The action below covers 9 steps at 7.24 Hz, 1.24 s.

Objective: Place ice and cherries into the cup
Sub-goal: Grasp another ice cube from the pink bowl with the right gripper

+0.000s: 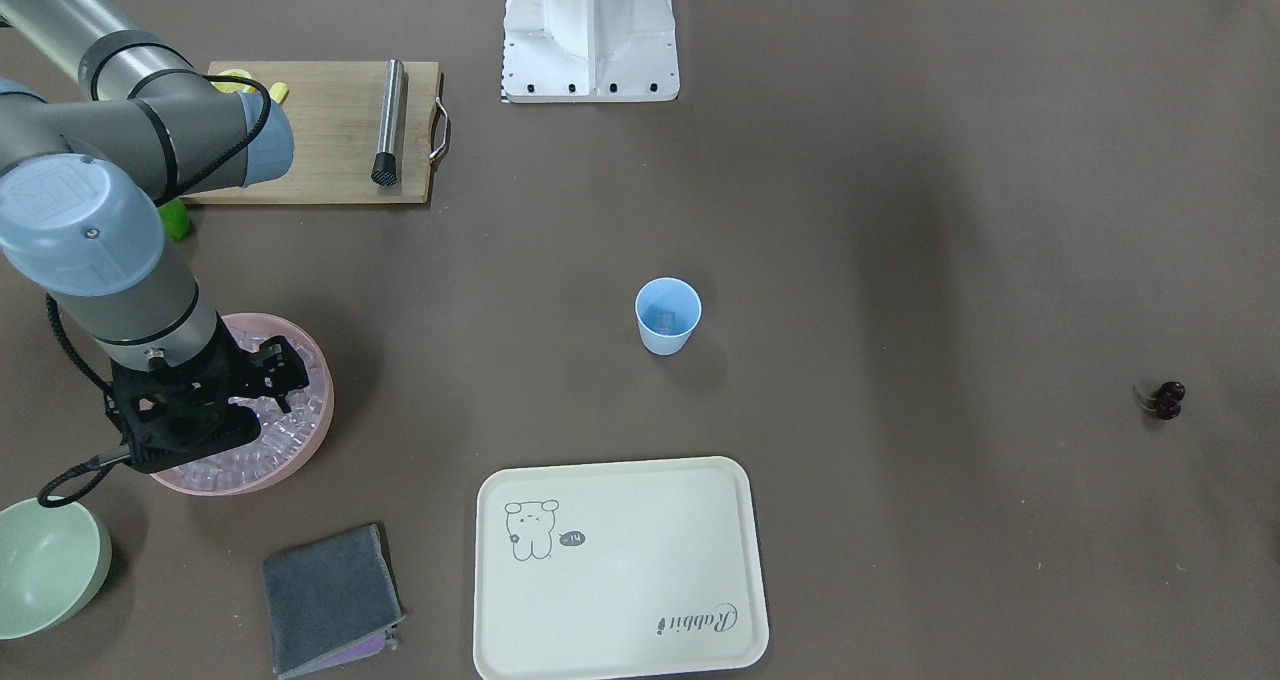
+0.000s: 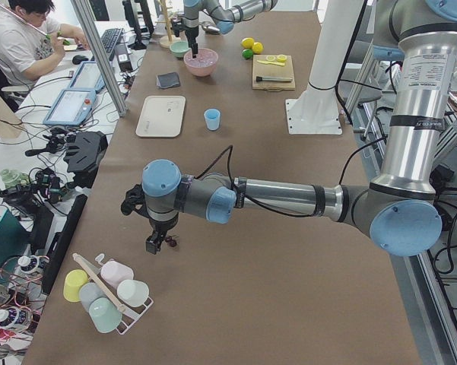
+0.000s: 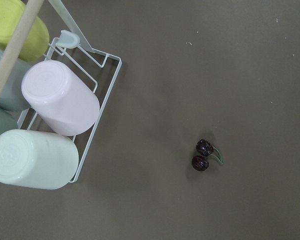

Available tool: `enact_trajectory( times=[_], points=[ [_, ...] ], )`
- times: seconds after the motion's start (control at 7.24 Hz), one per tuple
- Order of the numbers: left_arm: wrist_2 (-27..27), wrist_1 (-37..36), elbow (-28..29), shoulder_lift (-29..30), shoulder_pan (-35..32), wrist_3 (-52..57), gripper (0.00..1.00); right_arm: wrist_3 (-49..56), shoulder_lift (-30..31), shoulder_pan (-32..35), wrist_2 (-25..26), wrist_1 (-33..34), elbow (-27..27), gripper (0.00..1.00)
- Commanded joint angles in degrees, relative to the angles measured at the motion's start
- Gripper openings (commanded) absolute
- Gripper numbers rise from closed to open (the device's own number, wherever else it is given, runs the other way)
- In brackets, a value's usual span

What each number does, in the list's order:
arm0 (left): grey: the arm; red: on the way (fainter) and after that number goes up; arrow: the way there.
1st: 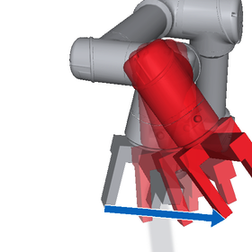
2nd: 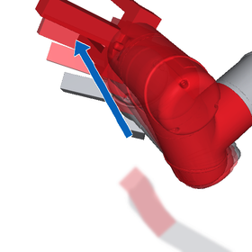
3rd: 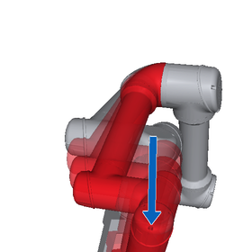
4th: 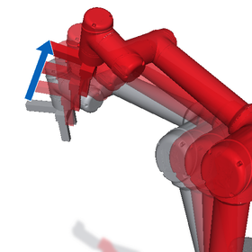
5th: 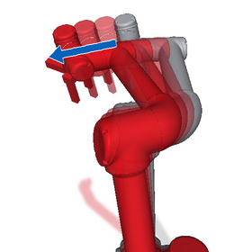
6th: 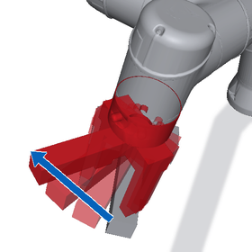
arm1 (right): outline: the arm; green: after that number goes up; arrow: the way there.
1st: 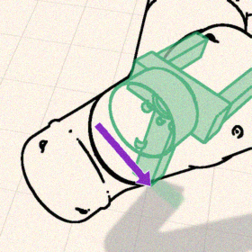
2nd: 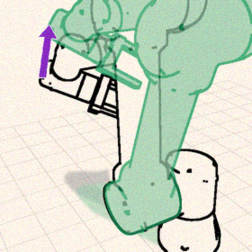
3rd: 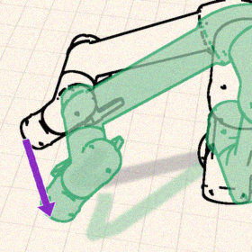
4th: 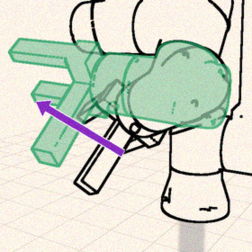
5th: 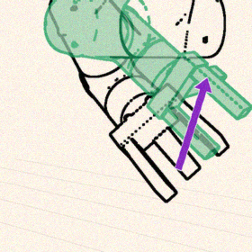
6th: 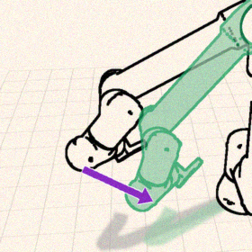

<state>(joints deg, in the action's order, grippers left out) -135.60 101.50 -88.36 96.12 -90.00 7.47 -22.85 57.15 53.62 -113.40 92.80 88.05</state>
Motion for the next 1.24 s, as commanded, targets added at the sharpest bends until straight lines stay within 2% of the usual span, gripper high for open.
enact_trajectory(
  times=[0.0,0.28,0.55,1.1],
  points=[
    [-0.02,0.62,0.12,-0.06,0.00,0.00,0.98,1.40,3.30,-1.50,1.43,-1.65,0.28,0.93],
    [-0.02,0.63,0.12,-0.14,0.00,0.00,0.98,3.34,5.42,-1.50,1.34,-3.42,0.71,0.85],
    [-0.02,0.63,0.12,-0.15,0.00,0.00,0.98,2.64,5.08,-2.99,1.51,-3.42,0.63,0.79],
    [-0.02,0.71,0.21,-0.15,0.00,0.00,0.98,2.73,5.25,-4.14,2.04,-3.42,0.02,0.80]
  ],
)
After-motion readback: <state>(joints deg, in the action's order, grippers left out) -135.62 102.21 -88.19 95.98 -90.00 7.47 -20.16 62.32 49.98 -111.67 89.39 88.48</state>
